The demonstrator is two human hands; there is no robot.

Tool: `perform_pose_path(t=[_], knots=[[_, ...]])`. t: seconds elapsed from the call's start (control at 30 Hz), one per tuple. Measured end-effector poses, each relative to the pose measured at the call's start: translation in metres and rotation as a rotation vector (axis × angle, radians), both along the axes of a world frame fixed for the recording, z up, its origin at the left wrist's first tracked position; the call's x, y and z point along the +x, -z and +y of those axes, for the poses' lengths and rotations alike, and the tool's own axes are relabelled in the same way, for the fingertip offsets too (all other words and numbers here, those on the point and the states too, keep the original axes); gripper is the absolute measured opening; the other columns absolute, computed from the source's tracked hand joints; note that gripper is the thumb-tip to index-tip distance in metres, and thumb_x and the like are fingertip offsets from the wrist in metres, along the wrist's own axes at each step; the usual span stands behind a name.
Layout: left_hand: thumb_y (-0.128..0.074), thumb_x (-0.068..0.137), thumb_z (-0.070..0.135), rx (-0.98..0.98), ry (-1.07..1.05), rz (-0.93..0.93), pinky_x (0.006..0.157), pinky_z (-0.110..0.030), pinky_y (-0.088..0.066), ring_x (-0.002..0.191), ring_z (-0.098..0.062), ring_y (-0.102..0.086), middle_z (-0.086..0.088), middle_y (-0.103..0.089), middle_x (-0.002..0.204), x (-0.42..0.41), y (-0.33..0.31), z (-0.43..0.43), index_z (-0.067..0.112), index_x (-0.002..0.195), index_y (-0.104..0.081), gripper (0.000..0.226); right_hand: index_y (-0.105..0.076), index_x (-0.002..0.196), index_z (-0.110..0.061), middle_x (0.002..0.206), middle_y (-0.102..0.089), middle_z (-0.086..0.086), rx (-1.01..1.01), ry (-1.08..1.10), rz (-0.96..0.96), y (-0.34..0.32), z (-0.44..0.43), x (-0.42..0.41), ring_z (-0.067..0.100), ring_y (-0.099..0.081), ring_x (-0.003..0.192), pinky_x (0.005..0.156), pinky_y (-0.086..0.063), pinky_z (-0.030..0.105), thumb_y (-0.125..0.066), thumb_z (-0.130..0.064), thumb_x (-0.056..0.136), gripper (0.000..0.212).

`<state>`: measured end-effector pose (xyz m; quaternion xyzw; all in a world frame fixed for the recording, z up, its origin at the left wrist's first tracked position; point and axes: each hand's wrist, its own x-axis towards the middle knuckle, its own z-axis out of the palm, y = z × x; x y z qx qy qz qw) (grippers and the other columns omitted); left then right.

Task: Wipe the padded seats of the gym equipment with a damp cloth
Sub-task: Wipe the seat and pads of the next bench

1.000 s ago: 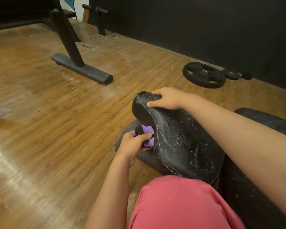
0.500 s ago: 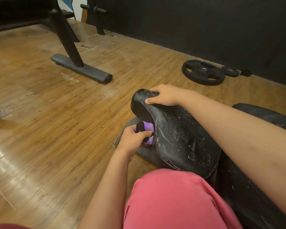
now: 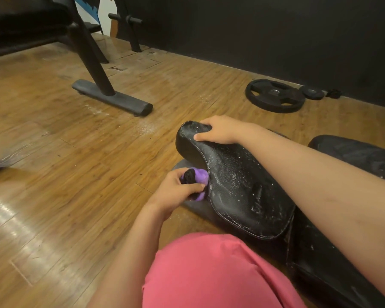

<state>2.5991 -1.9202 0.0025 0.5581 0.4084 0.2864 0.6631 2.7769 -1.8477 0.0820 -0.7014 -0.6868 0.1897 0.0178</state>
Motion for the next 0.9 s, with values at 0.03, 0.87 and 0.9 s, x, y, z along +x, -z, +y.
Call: perform_pose_path(t=[0.03, 0.87, 0.9], knots=[[-0.066, 0.078, -0.012, -0.029, 0.088, 0.004, 0.054, -0.021, -0.049, 0.059, -0.02, -0.057, -0.011, -0.063, 0.077, -0.005, -0.004, 0.0, 0.004, 0.08, -0.062, 0.016, -0.046, 0.141, -0.019, 0.14, -0.052, 0.006, 0.003, -0.003, -0.001, 0.001, 0.0, 0.0, 0.027, -0.049, 0.127, 0.103, -0.041, 0.035, -0.057, -0.057, 0.087, 0.068], [-0.068, 0.082, 0.003, 0.317, -0.392, 0.232, 0.088, -0.044, -0.054, 0.091, -0.024, -0.067, -0.008, -0.07, 0.095, 0.008, -0.019, 0.135, 0.012, 0.102, -0.066, 0.022, -0.052, 0.134, -0.025, 0.126, -0.062, -0.002, 0.048, -0.044, 0.06, 0.01, 0.006, 0.005, 0.019, -0.056, 0.114, 0.097, -0.046, 0.037, -0.056, -0.054, 0.087, 0.055], [-0.067, 0.082, 0.003, 0.327, -0.335, 0.259, 0.088, -0.046, -0.054, 0.091, -0.024, -0.067, -0.008, -0.07, 0.094, 0.008, -0.024, 0.142, 0.013, 0.101, -0.065, 0.022, -0.05, 0.136, -0.026, 0.128, -0.061, -0.003, 0.038, -0.039, 0.067, 0.01, 0.007, 0.007, 0.018, -0.056, 0.116, 0.099, -0.045, 0.038, -0.057, -0.056, 0.086, 0.059]])
